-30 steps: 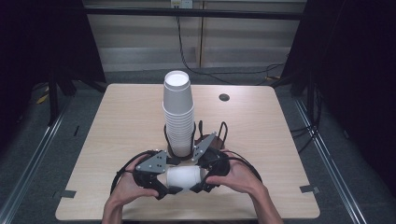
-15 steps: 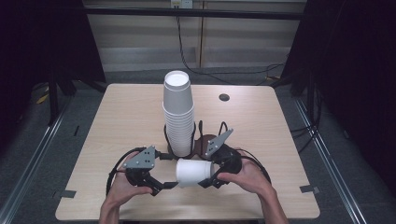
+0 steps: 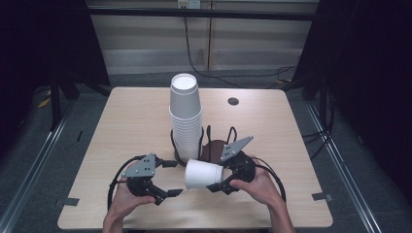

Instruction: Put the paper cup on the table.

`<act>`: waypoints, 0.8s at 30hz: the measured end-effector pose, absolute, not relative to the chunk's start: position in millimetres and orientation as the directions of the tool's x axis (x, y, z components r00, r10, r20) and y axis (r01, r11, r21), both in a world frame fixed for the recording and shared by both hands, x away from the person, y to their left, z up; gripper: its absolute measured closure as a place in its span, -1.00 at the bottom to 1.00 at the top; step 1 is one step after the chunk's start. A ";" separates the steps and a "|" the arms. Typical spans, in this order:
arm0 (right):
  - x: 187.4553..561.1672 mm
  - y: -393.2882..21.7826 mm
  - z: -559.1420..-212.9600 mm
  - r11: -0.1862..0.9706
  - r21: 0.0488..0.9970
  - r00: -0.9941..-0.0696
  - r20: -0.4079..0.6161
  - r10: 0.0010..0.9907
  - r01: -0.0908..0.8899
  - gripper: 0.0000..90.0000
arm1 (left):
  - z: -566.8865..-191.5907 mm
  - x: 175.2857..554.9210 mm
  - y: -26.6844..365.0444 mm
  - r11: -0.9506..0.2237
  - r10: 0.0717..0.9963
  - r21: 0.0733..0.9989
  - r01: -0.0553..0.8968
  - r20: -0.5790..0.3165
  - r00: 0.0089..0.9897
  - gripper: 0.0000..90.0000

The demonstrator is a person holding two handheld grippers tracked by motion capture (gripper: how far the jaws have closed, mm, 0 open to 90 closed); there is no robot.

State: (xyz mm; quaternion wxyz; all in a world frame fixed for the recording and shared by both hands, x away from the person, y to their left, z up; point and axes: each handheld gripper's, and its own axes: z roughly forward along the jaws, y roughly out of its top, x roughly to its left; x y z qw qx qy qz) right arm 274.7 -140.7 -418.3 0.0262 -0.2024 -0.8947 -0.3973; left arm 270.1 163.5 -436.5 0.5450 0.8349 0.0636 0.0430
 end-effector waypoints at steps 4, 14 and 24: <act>272.4 -142.0 -422.9 0.559 0.736 -0.914 0.214 0.344 0.382 -0.48 | -439.2 268.5 164.3 -0.386 0.163 0.921 0.058 0.006 0.987 -0.65; 266.7 -141.2 -428.0 0.467 0.810 -0.913 0.194 0.358 0.355 -0.48 | -444.8 267.5 171.3 -0.321 0.199 0.944 0.076 -0.011 0.980 -0.65; 265.1 -138.1 -437.8 0.406 0.846 -0.918 0.213 0.335 0.345 -0.48 | -450.8 266.4 174.1 -0.301 0.211 0.950 0.079 -0.014 0.977 -0.65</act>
